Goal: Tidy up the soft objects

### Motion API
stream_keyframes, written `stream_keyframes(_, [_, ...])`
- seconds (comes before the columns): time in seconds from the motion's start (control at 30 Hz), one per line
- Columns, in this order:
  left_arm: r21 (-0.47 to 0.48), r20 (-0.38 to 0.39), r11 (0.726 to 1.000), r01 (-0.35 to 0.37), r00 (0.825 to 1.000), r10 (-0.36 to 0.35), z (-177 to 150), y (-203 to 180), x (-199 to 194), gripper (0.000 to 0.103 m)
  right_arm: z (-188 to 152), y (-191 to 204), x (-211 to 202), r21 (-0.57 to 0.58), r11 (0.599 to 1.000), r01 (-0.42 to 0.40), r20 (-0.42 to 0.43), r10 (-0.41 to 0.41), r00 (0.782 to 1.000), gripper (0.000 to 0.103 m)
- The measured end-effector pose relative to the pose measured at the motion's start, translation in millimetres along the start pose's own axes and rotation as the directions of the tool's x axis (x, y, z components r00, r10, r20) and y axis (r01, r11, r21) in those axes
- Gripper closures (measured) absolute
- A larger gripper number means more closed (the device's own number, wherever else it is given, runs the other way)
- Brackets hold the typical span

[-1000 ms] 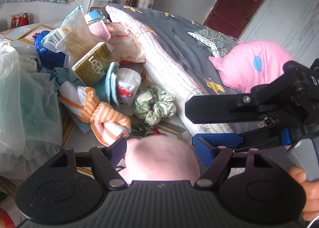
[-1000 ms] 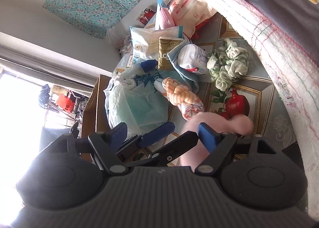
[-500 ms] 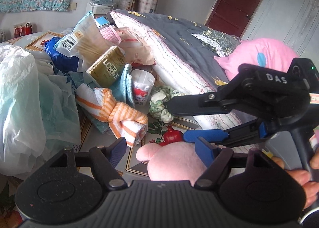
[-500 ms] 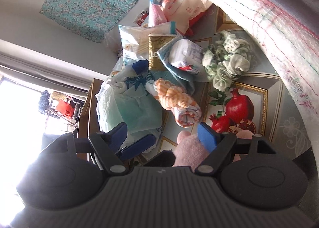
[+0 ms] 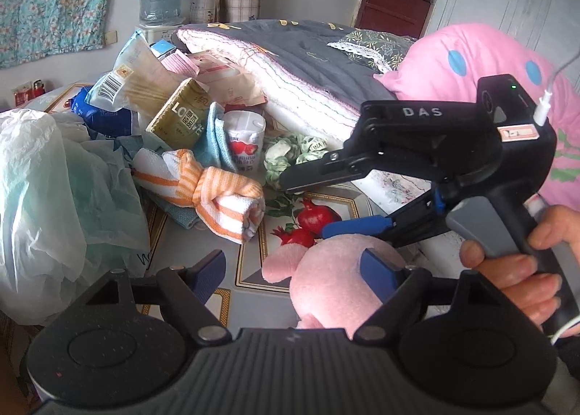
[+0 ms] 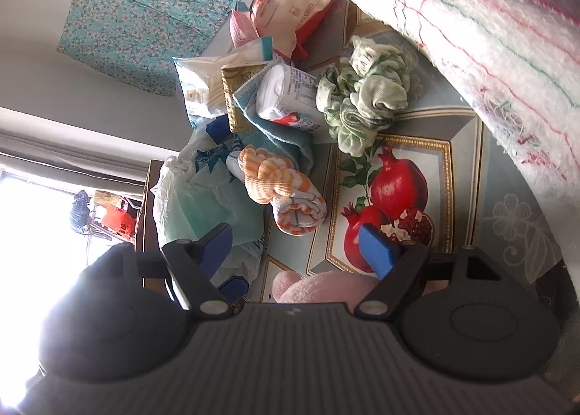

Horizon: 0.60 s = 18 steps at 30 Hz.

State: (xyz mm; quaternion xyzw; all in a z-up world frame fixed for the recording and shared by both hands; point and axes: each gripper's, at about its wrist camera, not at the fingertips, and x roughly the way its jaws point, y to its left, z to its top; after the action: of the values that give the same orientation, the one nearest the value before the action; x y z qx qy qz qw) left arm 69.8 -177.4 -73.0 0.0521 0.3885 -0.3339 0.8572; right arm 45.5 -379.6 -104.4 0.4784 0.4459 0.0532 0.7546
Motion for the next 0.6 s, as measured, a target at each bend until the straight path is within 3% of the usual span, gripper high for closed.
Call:
stream_keyframes(0.23, [-0.041,0.004,0.997,-0.061,0.998,0.062,2.5,15.4,0.4,0.02,-13.3,8.6,-56.5,-0.052,0.999,0.016,0.136,-0.008,0.991,0.024])
stream_keyframes(0.4, [-0.054,0.005,0.996,-0.076,0.997,0.077,2.6,19.1,0.4,0.019,-38.9,-19.2,-65.6,0.056,0.998,0.001,0.123,-0.008,0.992,0.023])
stream_keyframes(0.6, [-0.064,0.004,0.993,-0.096,0.995,0.096,2.6,20.5,0.3,0.017,-67.7,-45.1,-47.5,0.166,0.982,-0.087,0.088,0.073,0.993,0.022])
